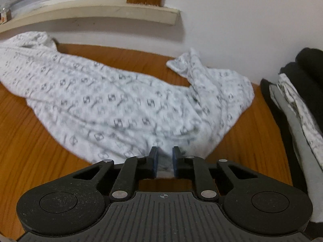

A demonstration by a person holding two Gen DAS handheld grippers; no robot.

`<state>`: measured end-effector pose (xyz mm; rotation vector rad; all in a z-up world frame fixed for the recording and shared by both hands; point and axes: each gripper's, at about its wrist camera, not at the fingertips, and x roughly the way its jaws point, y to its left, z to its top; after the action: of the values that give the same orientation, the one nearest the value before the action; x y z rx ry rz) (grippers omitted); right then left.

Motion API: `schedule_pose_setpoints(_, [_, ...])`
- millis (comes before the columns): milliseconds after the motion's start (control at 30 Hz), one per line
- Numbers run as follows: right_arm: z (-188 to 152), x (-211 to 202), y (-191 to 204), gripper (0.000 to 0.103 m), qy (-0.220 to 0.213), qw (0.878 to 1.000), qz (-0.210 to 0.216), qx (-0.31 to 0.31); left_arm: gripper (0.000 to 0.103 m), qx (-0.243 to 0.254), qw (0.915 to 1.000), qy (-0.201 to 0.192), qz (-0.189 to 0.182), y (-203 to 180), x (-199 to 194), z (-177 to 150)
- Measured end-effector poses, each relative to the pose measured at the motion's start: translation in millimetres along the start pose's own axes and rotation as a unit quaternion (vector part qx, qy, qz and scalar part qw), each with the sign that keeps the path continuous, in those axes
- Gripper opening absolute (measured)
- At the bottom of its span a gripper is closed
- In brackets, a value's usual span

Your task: Fold clothes

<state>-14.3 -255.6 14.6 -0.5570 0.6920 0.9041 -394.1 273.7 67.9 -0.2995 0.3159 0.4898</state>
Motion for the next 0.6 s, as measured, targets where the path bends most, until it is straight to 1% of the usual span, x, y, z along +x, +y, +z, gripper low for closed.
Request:
schedule_pose_setpoints(67, [2,-5,-5,0.019,-0.014,1.000,0.003,0.012,0.005,0.001,1.0000,-0.001,-0.005,-2,3,-2])
schedule_pose_setpoints(133, [9,-13,-10,0.024,-0.046,0.999,-0.002,0.026,0.005,0.000,0.9999,0.003,-0.012,-1,5,-3])
schedule_pose_setpoints(200, [19,-19,-17,0.037,-0.080,0.995,-0.013,0.051,0.005,-0.007,0.9997,-0.005,-0.023,0,3,-2])
schedule_pose_setpoints(267, [29,-18,-23,0.042,-0.101,0.992,-0.023,0.070,0.005,-0.021,0.9988,-0.012,-0.043,3,2,-2])
schedule_pose_setpoints(333, [41,-6,-29,0.045,-0.103,0.991,-0.030,0.081,0.005,-0.040,0.9970,-0.022,-0.062,7,0,-1])
schedule_pose_setpoints(433, [57,20,-33,0.047,-0.093,0.990,-0.045,0.091,0.005,-0.047,0.9952,-0.038,-0.077,8,-2,-1])
schedule_pose_setpoints(500, [66,41,-35,0.048,-0.077,0.991,-0.061,0.089,0.005,-0.060,0.9923,-0.049,-0.096,11,-4,-1])
schedule_pose_setpoints(567, [70,59,-40,0.048,-0.060,0.991,-0.076,0.091,0.005,-0.081,0.9907,-0.048,-0.099,18,-3,-1])
schedule_pose_setpoints(600, [72,68,-43,0.046,-0.055,0.991,-0.081,0.095,0.005,-0.091,0.9897,-0.047,-0.099,21,-2,-1])
